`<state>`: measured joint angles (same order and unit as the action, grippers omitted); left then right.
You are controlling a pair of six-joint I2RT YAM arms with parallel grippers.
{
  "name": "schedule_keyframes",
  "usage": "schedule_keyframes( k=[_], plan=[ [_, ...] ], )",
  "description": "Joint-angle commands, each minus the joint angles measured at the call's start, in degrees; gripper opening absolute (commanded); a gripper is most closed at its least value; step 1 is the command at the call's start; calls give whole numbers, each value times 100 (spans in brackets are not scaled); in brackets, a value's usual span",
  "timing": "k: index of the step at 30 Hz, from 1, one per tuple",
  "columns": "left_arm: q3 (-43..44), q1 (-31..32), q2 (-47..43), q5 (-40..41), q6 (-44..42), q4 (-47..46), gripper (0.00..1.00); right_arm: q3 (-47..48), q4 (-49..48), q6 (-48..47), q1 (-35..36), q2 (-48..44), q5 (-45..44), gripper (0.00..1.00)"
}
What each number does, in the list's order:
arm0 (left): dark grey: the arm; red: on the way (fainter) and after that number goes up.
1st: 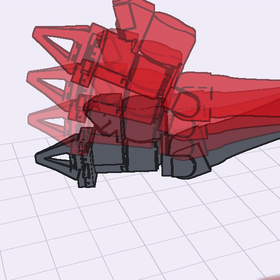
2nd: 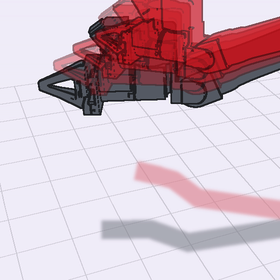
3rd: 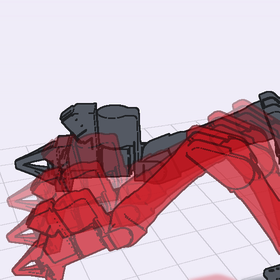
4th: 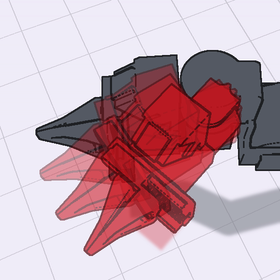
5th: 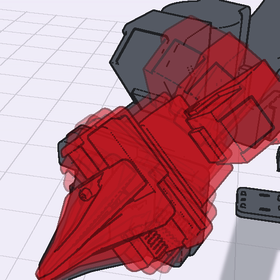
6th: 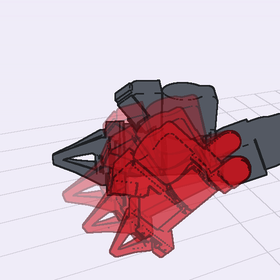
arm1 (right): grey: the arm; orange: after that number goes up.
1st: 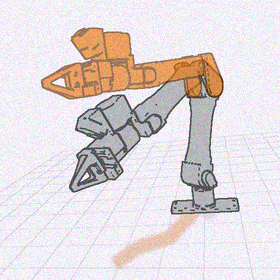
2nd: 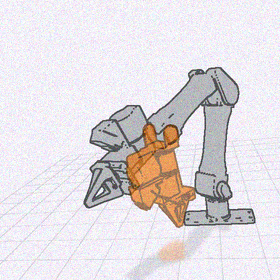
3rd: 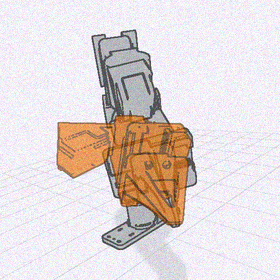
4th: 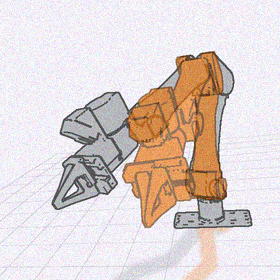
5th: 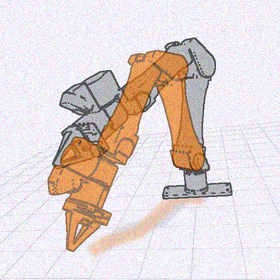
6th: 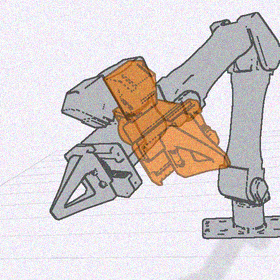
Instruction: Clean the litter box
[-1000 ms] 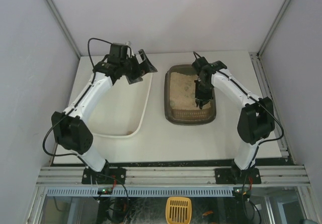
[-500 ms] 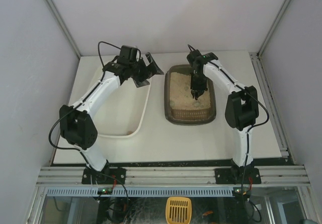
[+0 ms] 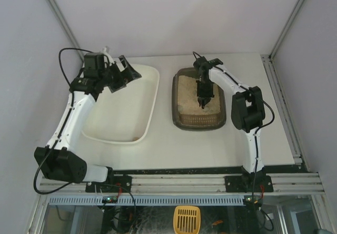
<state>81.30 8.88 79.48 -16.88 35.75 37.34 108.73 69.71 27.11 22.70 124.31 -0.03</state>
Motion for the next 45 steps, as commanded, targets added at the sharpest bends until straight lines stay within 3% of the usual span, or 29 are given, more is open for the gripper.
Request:
schedule_keyframes(
  k=[1, 9, 15, 26, 32, 39, 45],
  plan=[
    [-389, -230, -566, -44, -630, -260, 100, -62, -250, -301, 96, 192, 787, 0],
    [-566, -547, -519, -331, -712, 37, 100, -184, -509, -482, 173, 263, 1730, 0],
    [-660, -559, -603, -324, -705, -12, 100, -606, -780, -437, 165, 95, 1938, 0],
    [-677, -571, -642, -249, -795, -9, 100, -2497, -3120, 293, -500, -936, 3716, 0],
    [-582, -613, -738, -293, -889, 27, 100, -2862, -3732, 490, -618, -1042, 4341, 0],
    [50, -617, -739, -108, -1717, 592, 100, -3387, -4722, 823, -659, -1205, 4959, 0],
    [1057, -622, -738, 161, -2973, 1778, 100, -3980, -5520, 1026, -960, -1496, 5301, 0]
  ],
)
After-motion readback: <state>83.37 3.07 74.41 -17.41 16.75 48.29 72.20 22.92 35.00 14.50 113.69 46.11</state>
